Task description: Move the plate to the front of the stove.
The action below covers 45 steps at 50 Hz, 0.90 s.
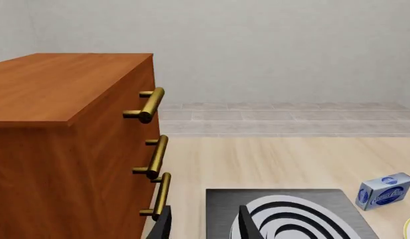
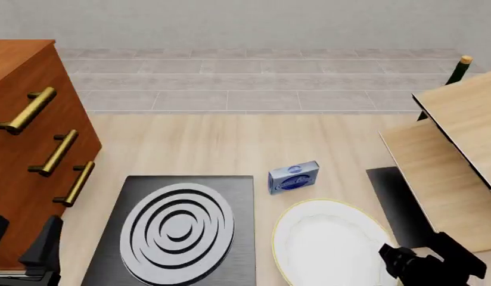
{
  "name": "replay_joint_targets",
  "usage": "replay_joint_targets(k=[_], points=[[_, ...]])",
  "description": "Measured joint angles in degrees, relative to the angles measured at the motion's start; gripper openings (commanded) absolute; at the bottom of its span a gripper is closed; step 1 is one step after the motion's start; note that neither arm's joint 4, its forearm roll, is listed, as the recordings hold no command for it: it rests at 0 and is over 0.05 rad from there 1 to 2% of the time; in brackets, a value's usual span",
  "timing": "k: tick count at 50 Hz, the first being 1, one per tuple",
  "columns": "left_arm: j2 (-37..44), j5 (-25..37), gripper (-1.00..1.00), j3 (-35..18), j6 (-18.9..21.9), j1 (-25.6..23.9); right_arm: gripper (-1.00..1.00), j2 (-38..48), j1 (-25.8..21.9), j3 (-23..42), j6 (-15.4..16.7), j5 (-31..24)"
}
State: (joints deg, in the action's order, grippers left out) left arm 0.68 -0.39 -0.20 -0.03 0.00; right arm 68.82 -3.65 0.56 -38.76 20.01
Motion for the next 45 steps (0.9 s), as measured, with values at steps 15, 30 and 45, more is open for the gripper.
replay_joint_targets(k=[15,30,45], points=[[0.00,0.00,1.00,0.00,0.00,0.00,-1.00,-27.76,-0.54,0.03,1.11,-24.89],[0.00,0.00,1.00,0.00,0.00,0.00,-1.00,-50.88,-3.38,-0.22,0.84,-42.95],[0.00,0.00,1.00,0.00,0.00,0.00,-1.00,-61.14,-5.67,3.26,-0.92,-50.63]])
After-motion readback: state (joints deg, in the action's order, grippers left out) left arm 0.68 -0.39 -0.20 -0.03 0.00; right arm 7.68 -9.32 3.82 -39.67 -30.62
